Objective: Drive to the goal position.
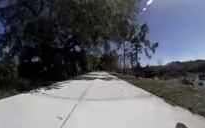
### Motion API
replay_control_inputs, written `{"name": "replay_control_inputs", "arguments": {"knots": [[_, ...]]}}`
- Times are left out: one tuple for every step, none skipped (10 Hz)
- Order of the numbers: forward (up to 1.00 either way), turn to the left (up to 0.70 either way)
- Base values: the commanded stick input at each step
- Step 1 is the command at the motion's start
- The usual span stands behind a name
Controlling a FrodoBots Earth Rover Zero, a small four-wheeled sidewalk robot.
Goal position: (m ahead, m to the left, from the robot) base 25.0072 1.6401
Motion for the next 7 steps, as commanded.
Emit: {"name": "replay_control_inputs", "arguments": {"knots": [[1.0,0.0],[1.0,0.0],[1.0,0.0],[1.0,0.0],[1.0,0.0],[1.0,0.0],[1.0,0.0]]}}
